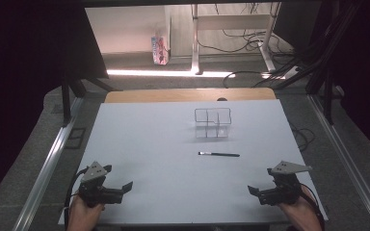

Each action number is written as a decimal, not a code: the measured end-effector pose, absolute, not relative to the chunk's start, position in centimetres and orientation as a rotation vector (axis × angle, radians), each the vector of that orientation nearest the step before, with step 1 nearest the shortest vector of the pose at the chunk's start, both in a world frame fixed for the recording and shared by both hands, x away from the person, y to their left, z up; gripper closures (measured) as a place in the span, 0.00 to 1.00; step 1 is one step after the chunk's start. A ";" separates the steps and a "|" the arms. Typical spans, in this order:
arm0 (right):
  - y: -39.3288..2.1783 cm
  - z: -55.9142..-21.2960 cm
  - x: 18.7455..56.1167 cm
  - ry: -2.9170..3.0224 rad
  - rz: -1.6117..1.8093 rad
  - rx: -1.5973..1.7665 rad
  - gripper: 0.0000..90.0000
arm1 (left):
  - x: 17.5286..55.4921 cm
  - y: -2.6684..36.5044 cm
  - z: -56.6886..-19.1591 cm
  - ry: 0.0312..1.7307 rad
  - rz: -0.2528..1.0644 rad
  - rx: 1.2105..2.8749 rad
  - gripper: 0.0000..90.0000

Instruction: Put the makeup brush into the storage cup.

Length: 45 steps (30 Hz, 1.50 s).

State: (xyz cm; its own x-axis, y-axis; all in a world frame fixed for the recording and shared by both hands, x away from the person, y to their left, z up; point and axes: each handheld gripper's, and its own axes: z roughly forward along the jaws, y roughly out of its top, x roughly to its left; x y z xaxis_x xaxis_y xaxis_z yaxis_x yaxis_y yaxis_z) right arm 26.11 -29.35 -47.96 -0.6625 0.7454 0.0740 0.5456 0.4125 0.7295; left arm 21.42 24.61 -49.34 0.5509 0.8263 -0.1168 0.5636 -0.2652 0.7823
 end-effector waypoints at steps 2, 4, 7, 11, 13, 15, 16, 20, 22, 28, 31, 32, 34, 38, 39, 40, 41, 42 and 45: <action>-29.3 -48.0 26.1 2.408 1.098 1.117 0.00 | 21.4 24.6 -49.3 1.119 0.404 1.964 0.00; -29.3 -47.9 26.2 2.407 1.102 1.108 0.01 | 21.5 24.6 -49.4 1.116 0.398 1.966 0.00; -29.6 -47.9 26.3 2.408 1.096 1.128 0.01 | 21.7 24.5 -49.3 1.114 0.395 1.967 0.02; -29.9 -48.0 26.4 2.403 1.115 1.150 0.01 | 21.9 24.3 -49.4 1.102 0.390 1.982 0.02; -29.8 -48.0 26.4 2.399 1.116 1.138 0.01 | 21.9 24.3 -49.4 1.101 0.389 1.983 0.02; -29.7 -48.1 26.4 2.408 1.091 1.120 0.00 | 21.9 24.3 -49.4 1.105 0.372 1.971 0.02; -29.6 -48.1 26.4 2.414 1.073 1.117 0.00 | 21.9 24.4 -49.4 1.109 0.366 1.968 0.02; -29.6 -48.2 26.4 2.422 1.038 1.131 0.00 | 22.0 24.5 -49.4 1.116 0.349 1.957 0.02; -29.6 -48.3 26.5 2.424 1.038 1.144 0.00 | 22.0 24.5 -49.5 1.116 0.356 1.965 0.02; -29.4 -48.3 26.5 2.433 1.031 1.143 0.00 | 22.0 24.5 -49.6 1.121 0.365 1.976 0.02; -29.2 -48.3 26.5 2.442 1.014 1.137 0.00 | 22.0 24.6 -49.6 1.122 0.364 1.977 0.02; -29.2 -48.3 26.6 2.447 1.013 1.138 0.00 | 22.0 24.6 -49.6 1.124 0.364 1.979 0.02; -29.2 -48.2 26.6 2.447 1.010 1.133 0.00 | 22.0 24.5 -49.6 1.124 0.364 1.982 0.01; -29.2 -48.0 26.7 2.439 1.004 1.130 0.00 | 22.0 24.5 -49.7 1.130 0.364 1.991 0.01; -29.2 -48.0 26.8 2.434 1.002 1.135 0.00 | 22.0 24.5 -49.7 1.130 0.364 1.991 0.01; -29.2 -47.9 26.9 2.434 1.001 1.135 0.00 | 22.0 24.5 -49.7 1.131 0.363 1.989 0.01; -29.1 -47.8 26.9 2.432 1.004 1.140 0.00 | 22.0 24.6 -49.7 1.132 0.364 1.989 0.01; -29.1 -47.7 27.0 2.433 0.999 1.137 0.00 | 22.0 24.6 -49.7 1.134 0.364 1.990 0.01; -28.8 -47.5 27.1 2.432 0.991 1.111 0.00 | 22.0 24.6 -49.7 1.144 0.358 1.992 0.01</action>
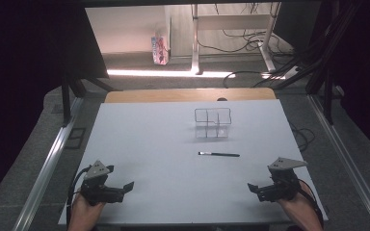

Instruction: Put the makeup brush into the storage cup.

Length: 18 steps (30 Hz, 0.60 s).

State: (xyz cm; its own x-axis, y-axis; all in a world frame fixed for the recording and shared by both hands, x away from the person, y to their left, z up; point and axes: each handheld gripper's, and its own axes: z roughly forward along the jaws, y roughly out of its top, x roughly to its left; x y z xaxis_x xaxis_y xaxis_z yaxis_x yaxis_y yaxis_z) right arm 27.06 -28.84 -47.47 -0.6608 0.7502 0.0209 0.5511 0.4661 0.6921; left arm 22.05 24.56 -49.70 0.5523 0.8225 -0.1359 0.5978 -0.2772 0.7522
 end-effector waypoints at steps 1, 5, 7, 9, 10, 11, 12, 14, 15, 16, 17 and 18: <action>-28.7 -47.4 27.1 2.432 0.990 1.103 0.00 | 22.1 24.6 -49.7 1.146 0.356 1.990 0.01; -28.5 -47.4 27.4 2.445 0.977 1.106 0.00 | 22.0 24.6 -49.6 1.147 0.356 1.981 0.01; -28.5 -47.4 27.6 2.450 0.981 1.108 0.00 | 22.0 24.6 -49.7 1.149 0.358 1.982 0.01; -28.5 -47.3 27.7 2.452 0.983 1.110 0.00 | 22.0 24.6 -49.6 1.150 0.361 1.984 0.01; -28.5 -47.3 27.7 2.454 0.985 1.110 0.00 | 22.0 24.6 -49.6 1.150 0.363 1.985 0.01; -28.5 -47.2 27.8 2.456 0.990 1.110 0.00 | 22.0 24.6 -49.6 1.148 0.364 1.986 0.01; -28.5 -47.1 27.8 2.455 0.999 1.106 0.00 | 22.0 24.6 -49.6 1.147 0.369 1.987 0.01; -28.6 -46.9 28.0 2.452 1.012 1.112 0.00 | 21.9 24.5 -49.5 1.140 0.383 1.986 0.01; -28.6 -46.9 28.1 2.453 1.016 1.117 0.00 | 21.9 24.5 -49.5 1.139 0.384 1.985 0.01; -28.6 -46.9 28.2 2.456 1.014 1.119 0.00 | 21.9 24.5 -49.5 1.137 0.386 1.985 0.01; -28.6 -46.9 28.3 2.460 1.007 1.126 0.00 | 21.9 24.5 -49.5 1.138 0.387 1.987 0.01; -28.6 -46.9 28.3 2.461 1.003 1.128 0.00 | 21.9 24.5 -49.5 1.138 0.386 1.988 0.01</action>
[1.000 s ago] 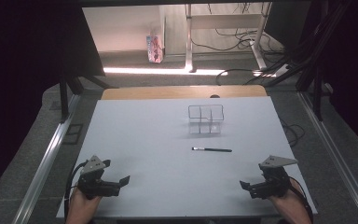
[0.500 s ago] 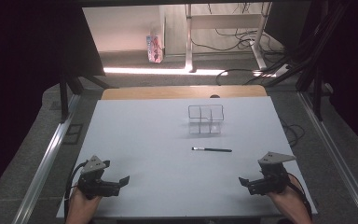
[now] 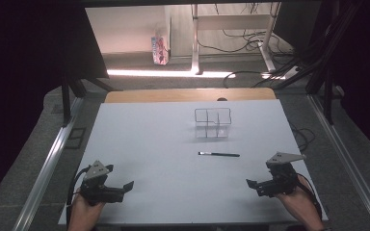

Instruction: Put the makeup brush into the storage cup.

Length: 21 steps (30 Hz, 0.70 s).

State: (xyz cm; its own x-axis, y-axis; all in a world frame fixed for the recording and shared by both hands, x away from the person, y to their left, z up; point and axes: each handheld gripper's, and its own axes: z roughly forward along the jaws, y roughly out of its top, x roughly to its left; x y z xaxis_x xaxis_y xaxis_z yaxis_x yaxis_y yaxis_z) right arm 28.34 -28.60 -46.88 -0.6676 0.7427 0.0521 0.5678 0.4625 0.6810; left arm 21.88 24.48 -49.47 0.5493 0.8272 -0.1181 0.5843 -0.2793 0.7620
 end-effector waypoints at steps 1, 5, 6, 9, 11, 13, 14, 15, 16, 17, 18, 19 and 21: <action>-28.5 -46.9 28.4 2.464 1.002 1.131 0.00 | 21.9 24.5 -49.5 1.138 0.385 1.987 0.01; -28.2 -46.6 28.9 2.483 0.996 1.126 0.00 | 21.9 24.4 -49.5 1.139 0.389 1.990 0.01; -28.1 -46.6 29.0 2.485 0.993 1.124 0.00 | 21.9 24.4 -49.5 1.139 0.390 1.989 0.01; -27.7 -46.3 29.3 2.498 0.989 1.117 0.00 | 21.9 24.4 -49.4 1.137 0.392 1.992 0.01; -27.6 -46.3 29.5 2.501 0.982 1.107 0.00 | 21.9 24.4 -49.5 1.138 0.391 1.992 0.01; -27.5 -46.3 29.6 2.507 0.964 1.117 0.00 | 21.9 24.4 -49.5 1.138 0.392 1.992 0.01; -27.5 -46.3 29.7 2.506 0.966 1.114 0.01 | 21.9 24.4 -49.4 1.138 0.393 1.992 0.01; -27.5 -46.3 29.8 2.507 0.964 1.118 0.01 | 21.8 24.4 -49.4 1.137 0.393 1.992 0.01; -27.5 -46.3 29.9 2.508 0.959 1.120 0.01 | 21.8 24.4 -49.4 1.138 0.394 1.992 0.01; -27.5 -46.3 29.9 2.508 0.959 1.120 0.01 | 21.8 24.4 -49.4 1.137 0.393 1.994 0.01; -27.4 -46.2 30.0 2.511 0.956 1.122 0.01 | 21.8 24.4 -49.4 1.137 0.395 1.995 0.01; -27.4 -46.2 30.0 2.510 0.955 1.118 0.01 | 21.8 24.4 -49.4 1.137 0.395 1.994 0.01; -27.3 -46.1 30.3 2.516 0.940 1.113 0.01 | 21.8 24.4 -49.4 1.137 0.396 1.995 0.01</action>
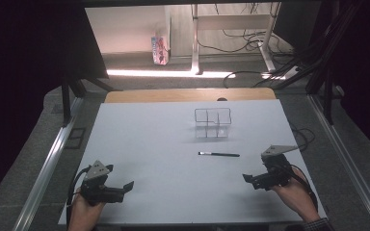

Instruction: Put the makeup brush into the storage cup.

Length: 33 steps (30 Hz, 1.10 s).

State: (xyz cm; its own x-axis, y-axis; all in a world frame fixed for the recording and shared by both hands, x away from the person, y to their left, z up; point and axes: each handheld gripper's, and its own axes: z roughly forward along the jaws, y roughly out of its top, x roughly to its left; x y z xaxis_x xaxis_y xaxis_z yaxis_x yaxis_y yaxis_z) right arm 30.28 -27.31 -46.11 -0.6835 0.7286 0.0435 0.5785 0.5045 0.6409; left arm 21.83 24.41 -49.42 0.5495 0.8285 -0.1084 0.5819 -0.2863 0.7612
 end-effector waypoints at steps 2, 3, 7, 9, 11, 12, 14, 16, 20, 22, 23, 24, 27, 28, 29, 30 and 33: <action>-27.2 -46.1 30.5 2.519 0.931 1.107 0.01 | 21.8 24.4 -49.4 1.136 0.397 1.996 0.01; -27.1 -46.0 30.7 2.518 0.926 1.101 0.01 | 21.8 24.4 -49.4 1.136 0.397 1.996 0.01; -26.9 -45.9 31.3 2.519 0.904 1.087 0.00 | 21.8 24.4 -49.5 1.135 0.398 1.998 0.01; -26.7 -45.9 31.6 2.525 0.901 1.092 0.00 | 21.8 24.4 -49.4 1.135 0.398 1.999 0.01; -26.6 -45.9 32.0 2.527 0.894 1.089 0.00 | 21.8 24.3 -49.5 1.134 0.402 2.000 0.01; -26.6 -45.9 32.1 2.527 0.889 1.090 0.00 | 21.8 24.3 -49.4 1.134 0.402 2.001 0.01; -26.4 -46.0 32.3 2.534 0.875 1.091 0.00 | 21.8 24.3 -49.5 1.134 0.402 2.004 0.01; -26.3 -46.0 32.4 2.542 0.862 1.092 0.00 | 21.8 24.3 -49.5 1.133 0.403 2.005 0.01; -26.1 -46.1 32.8 2.552 0.839 1.083 0.00 | 21.8 24.3 -49.5 1.132 0.405 2.007 0.01; -26.0 -46.0 33.0 2.551 0.830 1.090 0.00 | 21.8 24.3 -49.5 1.131 0.406 2.008 0.01; -26.0 -46.0 33.1 2.554 0.829 1.086 0.01 | 21.8 24.3 -49.5 1.131 0.407 2.008 0.01; -25.9 -46.0 33.2 2.555 0.825 1.092 0.01 | 21.8 24.3 -49.5 1.130 0.406 2.008 0.01; -25.8 -46.0 33.6 2.555 0.813 1.095 0.01 | 21.8 24.3 -49.5 1.130 0.407 2.011 0.01; -25.7 -45.9 33.7 2.556 0.805 1.100 0.01 | 21.8 24.3 -49.5 1.129 0.407 2.012 0.01; -25.6 -46.0 33.8 2.555 0.800 1.100 0.01 | 21.8 24.3 -49.5 1.129 0.407 2.012 0.01; -25.5 -46.0 33.9 2.557 0.794 1.097 0.01 | 21.8 24.2 -49.5 1.129 0.407 2.013 0.01; -25.2 -46.1 34.2 2.558 0.781 1.102 0.01 | 21.9 24.2 -49.5 1.128 0.405 2.016 0.01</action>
State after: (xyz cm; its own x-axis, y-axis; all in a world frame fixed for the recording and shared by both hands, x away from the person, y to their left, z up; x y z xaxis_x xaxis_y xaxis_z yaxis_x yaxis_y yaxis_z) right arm 34.23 -25.19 -46.09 -0.6833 0.7299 -0.0153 0.5969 0.5706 0.5640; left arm 21.85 24.23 -49.52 0.5563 0.8259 -0.0915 0.5793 -0.3065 0.7553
